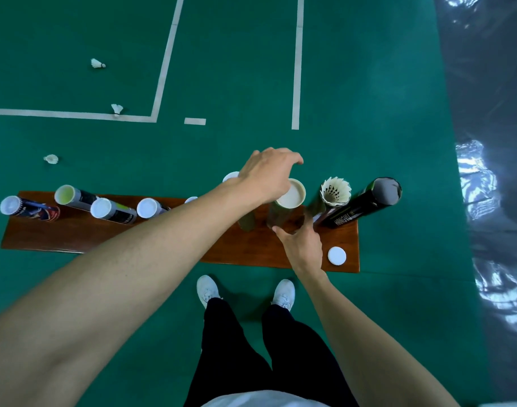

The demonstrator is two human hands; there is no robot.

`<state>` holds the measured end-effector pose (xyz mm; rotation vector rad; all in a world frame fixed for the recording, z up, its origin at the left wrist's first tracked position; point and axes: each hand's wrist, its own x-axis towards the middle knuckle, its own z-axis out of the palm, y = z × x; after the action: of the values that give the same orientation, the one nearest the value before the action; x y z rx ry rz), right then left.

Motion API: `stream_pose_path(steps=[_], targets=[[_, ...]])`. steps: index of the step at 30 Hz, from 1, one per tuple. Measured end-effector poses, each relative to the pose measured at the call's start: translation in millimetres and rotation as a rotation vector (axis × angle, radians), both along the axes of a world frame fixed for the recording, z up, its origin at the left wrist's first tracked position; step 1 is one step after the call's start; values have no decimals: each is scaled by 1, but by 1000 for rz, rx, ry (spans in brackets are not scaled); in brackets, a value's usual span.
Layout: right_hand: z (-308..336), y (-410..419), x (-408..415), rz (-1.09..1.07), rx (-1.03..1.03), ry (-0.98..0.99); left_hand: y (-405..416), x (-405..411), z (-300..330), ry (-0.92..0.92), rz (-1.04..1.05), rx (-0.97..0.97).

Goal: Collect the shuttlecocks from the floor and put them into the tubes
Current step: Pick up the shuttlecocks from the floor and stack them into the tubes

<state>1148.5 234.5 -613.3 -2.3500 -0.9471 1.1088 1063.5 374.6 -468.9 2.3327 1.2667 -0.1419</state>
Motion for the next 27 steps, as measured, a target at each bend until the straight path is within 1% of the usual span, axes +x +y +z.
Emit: stream_pose_path(steps=[4,7,9,11,14,17,20,22,25,27], targets=[[7,-31,-1,-1,-77,13,6,-23,27,-34,45,19],[25,-58,-7,85,-62,81,-4,-57,47,-99,128,64],[47,-70,-15,124,32,90,-22,-83,56,-175,180,103],[77,-71,-32,155,173,113,-42,-115,65,-251,232,161],[126,-63,-72,215,375,183,-76,-167,82,-318,288,238],[179,-47,-132,290,556,281,-110,-238,107,-358,390,345],[237,-46,-229,445,704,420,-163,-337,141,-368,546,492],[266,-47,-281,547,778,518,-192,-389,158,-375,634,555],[304,-63,-384,764,866,637,-260,-487,183,-324,790,665],[319,-71,-436,888,887,717,-300,-537,194,-275,885,705]])
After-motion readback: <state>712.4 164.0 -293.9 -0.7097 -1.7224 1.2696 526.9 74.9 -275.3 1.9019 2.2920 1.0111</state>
